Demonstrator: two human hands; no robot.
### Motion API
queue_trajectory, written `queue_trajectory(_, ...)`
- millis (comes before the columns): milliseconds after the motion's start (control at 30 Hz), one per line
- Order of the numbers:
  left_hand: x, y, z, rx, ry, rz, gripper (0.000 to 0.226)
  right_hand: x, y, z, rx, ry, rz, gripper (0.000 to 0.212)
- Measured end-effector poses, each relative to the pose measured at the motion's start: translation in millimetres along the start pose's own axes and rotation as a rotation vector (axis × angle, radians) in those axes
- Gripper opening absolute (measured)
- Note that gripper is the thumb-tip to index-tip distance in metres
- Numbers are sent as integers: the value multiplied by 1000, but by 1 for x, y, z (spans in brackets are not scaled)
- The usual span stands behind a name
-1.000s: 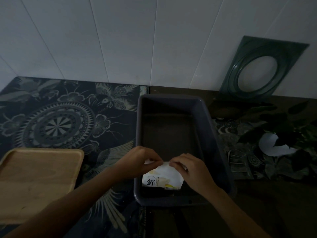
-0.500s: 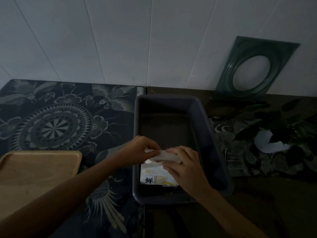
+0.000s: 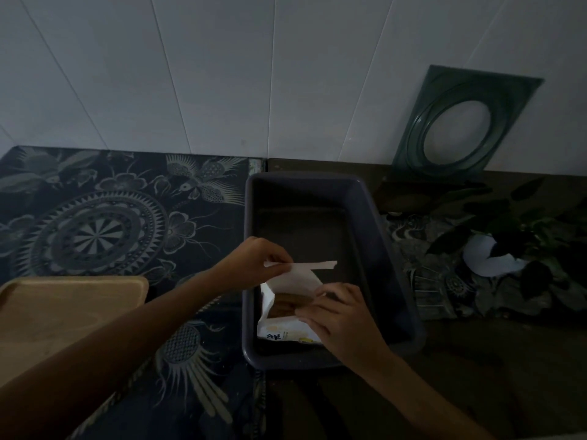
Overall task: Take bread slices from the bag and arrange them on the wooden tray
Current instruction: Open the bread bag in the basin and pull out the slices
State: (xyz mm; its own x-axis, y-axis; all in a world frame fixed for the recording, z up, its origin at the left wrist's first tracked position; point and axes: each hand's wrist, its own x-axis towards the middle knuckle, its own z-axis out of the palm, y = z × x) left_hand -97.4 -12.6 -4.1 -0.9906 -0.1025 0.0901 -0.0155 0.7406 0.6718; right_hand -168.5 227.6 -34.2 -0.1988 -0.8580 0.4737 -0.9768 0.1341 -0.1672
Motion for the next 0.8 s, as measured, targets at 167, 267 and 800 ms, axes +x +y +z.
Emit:
queue_trajectory(167, 1, -3, -2, 17, -4, -6, 15, -7, -7, -10, 55, -87, -46, 11)
queue_trajectory(267, 2, -5, 0, 20, 25, -23, 14, -11, -13, -17, 41, -160, -91, 15)
queue_trajectory(800, 2, -7, 7, 151, 186, -34, 15, -33, -30, -35, 89, -287, -17, 25)
